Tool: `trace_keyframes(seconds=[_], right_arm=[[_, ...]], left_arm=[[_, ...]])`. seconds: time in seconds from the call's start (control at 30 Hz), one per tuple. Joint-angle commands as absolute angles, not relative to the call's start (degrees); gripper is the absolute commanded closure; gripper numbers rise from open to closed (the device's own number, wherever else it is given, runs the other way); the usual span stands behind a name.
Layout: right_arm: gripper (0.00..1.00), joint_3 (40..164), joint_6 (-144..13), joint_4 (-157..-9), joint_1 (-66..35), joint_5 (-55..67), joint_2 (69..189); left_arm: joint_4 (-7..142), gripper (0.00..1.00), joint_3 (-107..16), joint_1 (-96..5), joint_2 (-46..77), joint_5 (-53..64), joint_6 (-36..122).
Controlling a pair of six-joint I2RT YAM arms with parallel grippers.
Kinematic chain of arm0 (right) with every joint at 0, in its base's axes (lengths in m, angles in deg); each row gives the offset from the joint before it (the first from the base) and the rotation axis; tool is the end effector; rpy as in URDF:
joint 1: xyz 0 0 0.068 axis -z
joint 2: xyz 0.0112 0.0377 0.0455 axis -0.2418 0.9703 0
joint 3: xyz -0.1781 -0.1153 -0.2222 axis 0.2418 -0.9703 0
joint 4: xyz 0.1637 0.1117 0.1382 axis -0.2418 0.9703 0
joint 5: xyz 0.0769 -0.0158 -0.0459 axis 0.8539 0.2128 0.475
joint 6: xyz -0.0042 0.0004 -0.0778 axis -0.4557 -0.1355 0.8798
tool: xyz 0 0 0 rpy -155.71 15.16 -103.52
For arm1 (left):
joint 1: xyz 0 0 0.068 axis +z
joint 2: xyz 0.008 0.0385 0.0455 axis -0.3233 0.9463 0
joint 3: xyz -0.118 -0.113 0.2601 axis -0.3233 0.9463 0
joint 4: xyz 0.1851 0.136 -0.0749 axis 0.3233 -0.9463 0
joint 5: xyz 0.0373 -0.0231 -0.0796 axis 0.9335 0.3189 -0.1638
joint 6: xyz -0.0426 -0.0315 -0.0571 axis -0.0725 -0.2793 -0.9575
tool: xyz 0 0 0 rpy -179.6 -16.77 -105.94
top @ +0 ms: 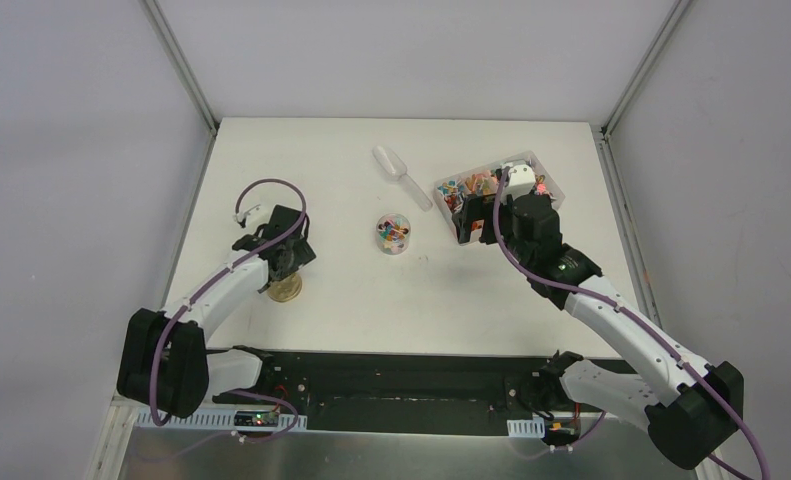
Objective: Pack the candies
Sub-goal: Pick up the bottle lid at the center of the board.
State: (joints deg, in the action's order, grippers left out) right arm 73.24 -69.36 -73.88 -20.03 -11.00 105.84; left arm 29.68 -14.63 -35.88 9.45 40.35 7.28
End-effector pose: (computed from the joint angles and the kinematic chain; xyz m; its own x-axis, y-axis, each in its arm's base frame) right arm 0.1912 0.1153 0.3350 -0.3596 -0.0269 -0.9327 -0.3601 0.9262 0.1122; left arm 0.1989 -0.0299 0.2190 -0.6488 -0.4844 -0.5868 -0.5753 0.8170 -0.0383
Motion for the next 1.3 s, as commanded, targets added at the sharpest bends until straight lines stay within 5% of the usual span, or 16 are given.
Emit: trace_keyframes(seconds=[0.0, 0.63, 1.27], right_arm=[[0.00, 73.5, -69.6, -75.3, -20.0, -10.7, 104.8], [0.00, 73.9, -69.6, -74.7, -20.0, -10.8, 104.5], [0.00, 72.8, -70.8, -75.6, -20.0, -10.1, 104.8]], left_arm=[[30.5, 0.01, -13.4, -35.0, 10.5, 39.0, 7.8], [36.3, 0.02, -8.8, -30.9, 13.3, 34.2, 9.8], [34.4, 0.35, -21.5, -34.3, 7.9, 28.2, 23.0]])
